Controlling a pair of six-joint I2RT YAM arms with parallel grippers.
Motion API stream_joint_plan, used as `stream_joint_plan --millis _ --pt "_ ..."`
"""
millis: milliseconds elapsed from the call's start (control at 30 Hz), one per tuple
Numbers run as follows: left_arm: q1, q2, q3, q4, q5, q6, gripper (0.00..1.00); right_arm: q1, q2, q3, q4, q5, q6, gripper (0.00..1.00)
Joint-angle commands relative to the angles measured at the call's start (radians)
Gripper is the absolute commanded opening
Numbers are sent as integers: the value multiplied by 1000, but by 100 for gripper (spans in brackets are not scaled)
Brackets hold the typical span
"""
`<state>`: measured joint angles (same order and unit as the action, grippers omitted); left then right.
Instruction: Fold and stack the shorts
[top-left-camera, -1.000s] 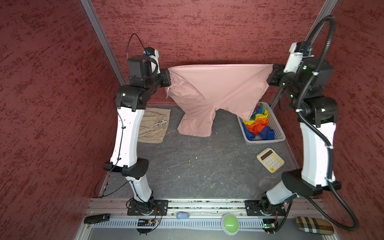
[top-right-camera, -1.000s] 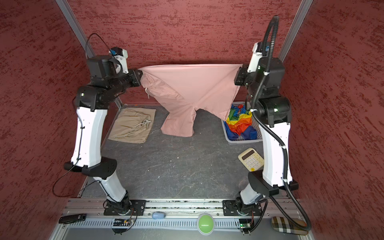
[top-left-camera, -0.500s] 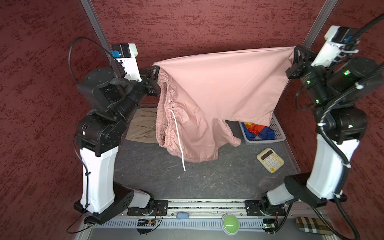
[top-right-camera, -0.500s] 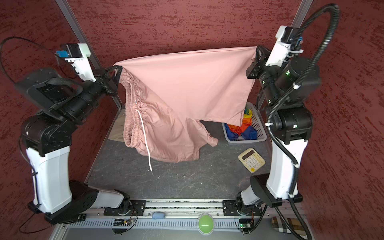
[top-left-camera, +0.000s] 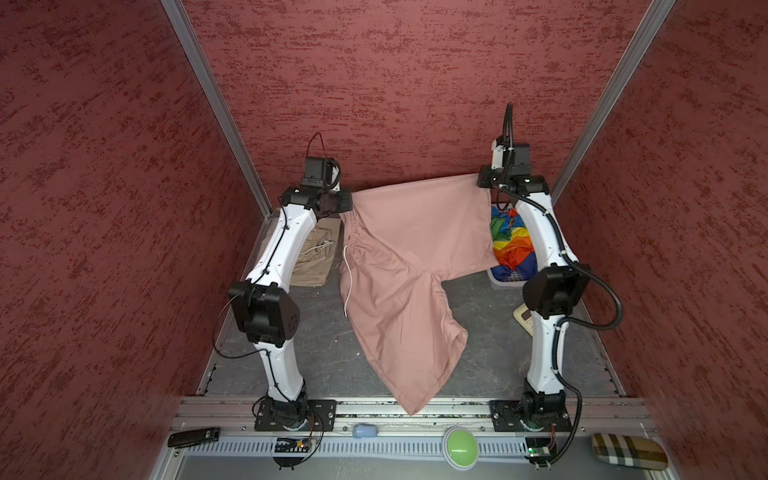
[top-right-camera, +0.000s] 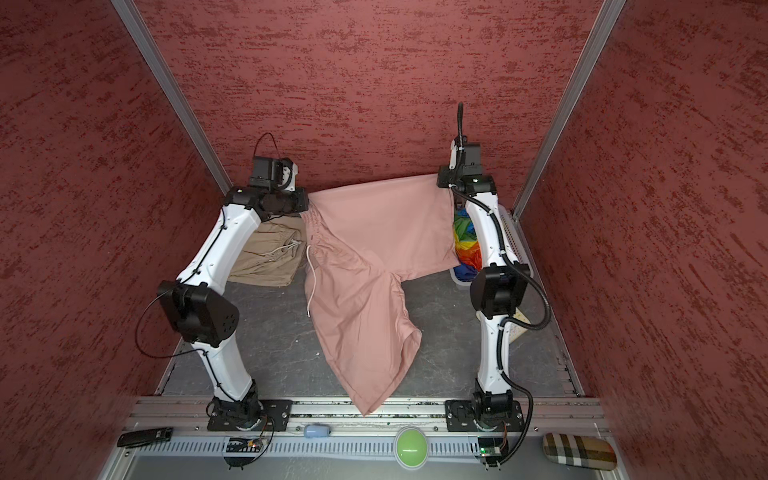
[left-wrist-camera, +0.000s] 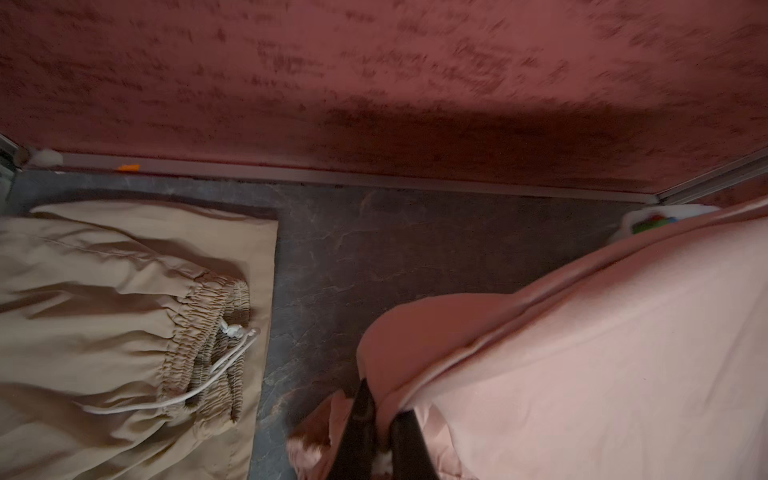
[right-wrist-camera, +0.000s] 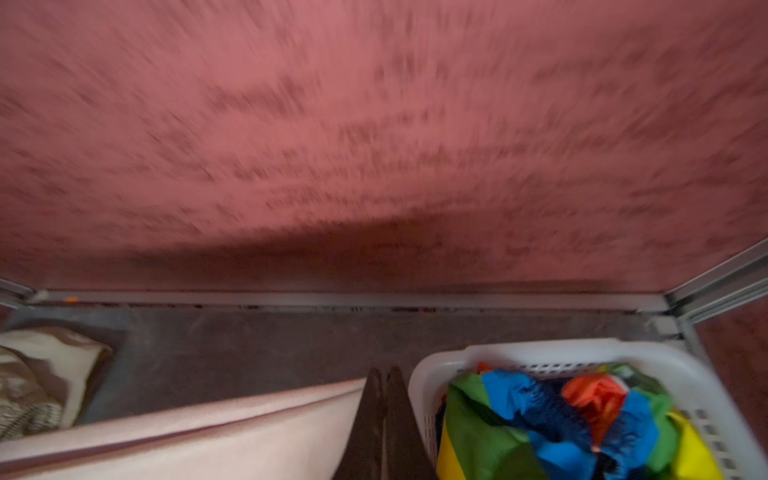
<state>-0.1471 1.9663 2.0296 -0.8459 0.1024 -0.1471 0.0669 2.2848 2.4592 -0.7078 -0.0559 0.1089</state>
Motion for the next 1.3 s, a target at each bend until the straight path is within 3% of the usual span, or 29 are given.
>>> stream_joint_plan --millis 0,233,333,433,500,733,833,967,1133,1267 --pt "57 102 69 -4 -35 38 0 -24 12 118 23 36 15 0" --pt "114 293 334 -80 28 13 0 -6 -98 94 -21 49 -17 0" --pt "136 290 384 -75 37 9 1 18 -231 -46 -14 83 -41 0" --pt "158 264 356 -68 82 -4 4 59 -404 -323 59 95 -37 0" --pt "164 227 262 -45 95 -16 5 94 -539 -557 146 105 -21 0" --pt "175 -2 -305 167 123 -51 8 225 -868 -1241 309 52 132 0" --pt "178 -69 -478 211 133 -80 11 306 -911 -1444 357 44 196 0" --pt "176 -99 -595 245 159 -96 14 406 -936 -1623 423 47 282 0" --pt "179 -82 -569 231 267 -161 40 464 -918 -1690 462 59 327 0" --pt "214 -160 -616 281 453 -329 74 468 -921 -1664 451 71 319 0"
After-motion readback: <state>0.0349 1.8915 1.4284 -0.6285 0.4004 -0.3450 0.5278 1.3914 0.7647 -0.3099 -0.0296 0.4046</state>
